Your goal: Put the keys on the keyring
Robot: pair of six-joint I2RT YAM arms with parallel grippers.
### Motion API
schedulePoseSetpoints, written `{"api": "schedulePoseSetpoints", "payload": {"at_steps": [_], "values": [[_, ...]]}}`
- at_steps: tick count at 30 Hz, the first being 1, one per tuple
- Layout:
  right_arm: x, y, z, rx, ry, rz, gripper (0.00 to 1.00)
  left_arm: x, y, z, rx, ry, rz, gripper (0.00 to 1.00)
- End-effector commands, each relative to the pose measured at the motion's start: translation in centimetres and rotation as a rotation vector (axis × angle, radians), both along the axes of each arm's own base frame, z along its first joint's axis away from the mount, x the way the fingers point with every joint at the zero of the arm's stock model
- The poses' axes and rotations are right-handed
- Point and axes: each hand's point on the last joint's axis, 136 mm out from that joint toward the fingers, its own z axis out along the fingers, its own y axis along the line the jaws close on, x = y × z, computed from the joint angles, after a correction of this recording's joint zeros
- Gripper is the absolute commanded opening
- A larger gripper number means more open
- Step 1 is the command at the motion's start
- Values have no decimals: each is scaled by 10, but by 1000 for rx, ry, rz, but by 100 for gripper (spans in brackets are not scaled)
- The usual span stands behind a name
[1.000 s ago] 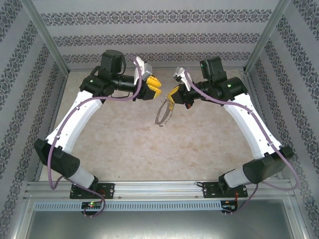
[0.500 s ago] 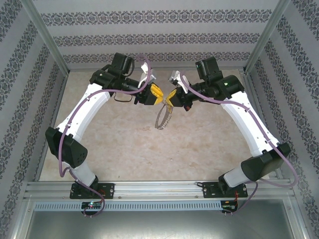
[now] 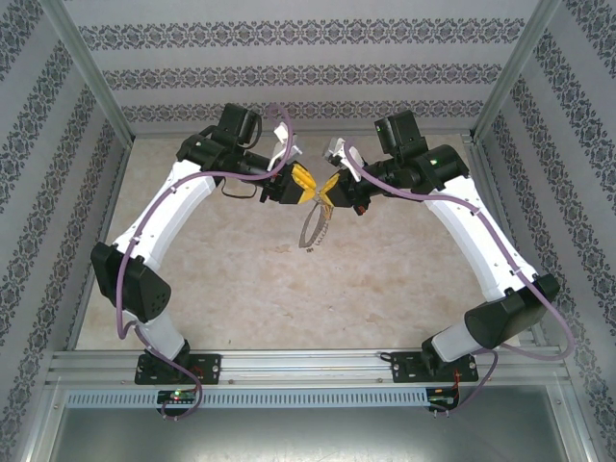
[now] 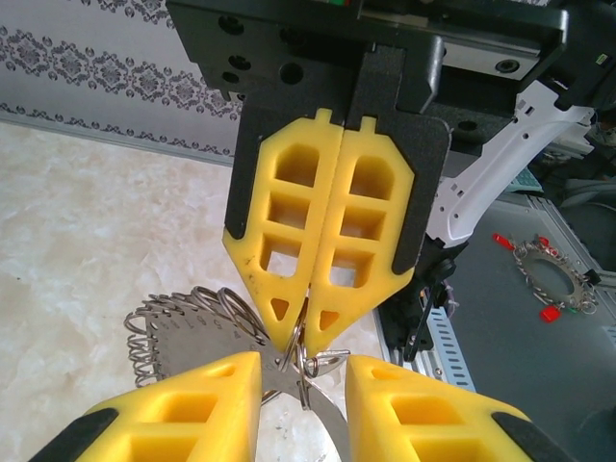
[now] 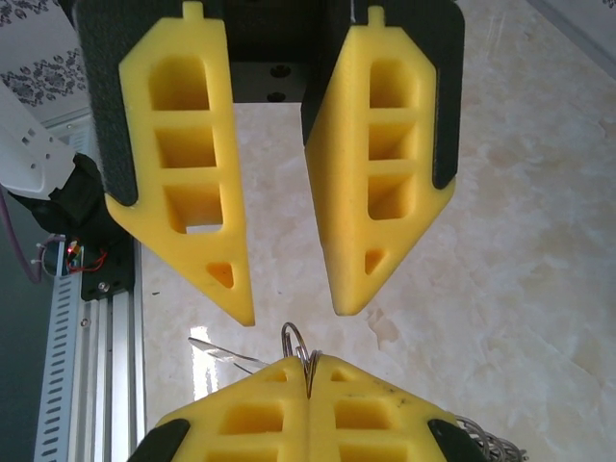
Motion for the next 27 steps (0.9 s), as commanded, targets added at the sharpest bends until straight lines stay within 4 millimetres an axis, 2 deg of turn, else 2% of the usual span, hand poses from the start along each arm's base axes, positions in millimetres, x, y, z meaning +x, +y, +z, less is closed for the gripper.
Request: {"api": "schedulePoseSetpoints", "payload": {"at_steps": [1,13,16,22,27], "values": [[0,4,15,23,-58,18,0,-7,-5,-4,-12,29,-42,29],[5,5,13,19,-64,8,0,-14,-7,-11,-12,59,-66,21],[6,5,13,21,-65,5,0,-16,-7,-10,-13,60,-68,17],[7,6,11,24,-60,5,0,-18,-10,-12,-14,69,-77,2],[8,6,10,23,-59,4,0,-20,-11,-14,-18,74,-85,0]]}}
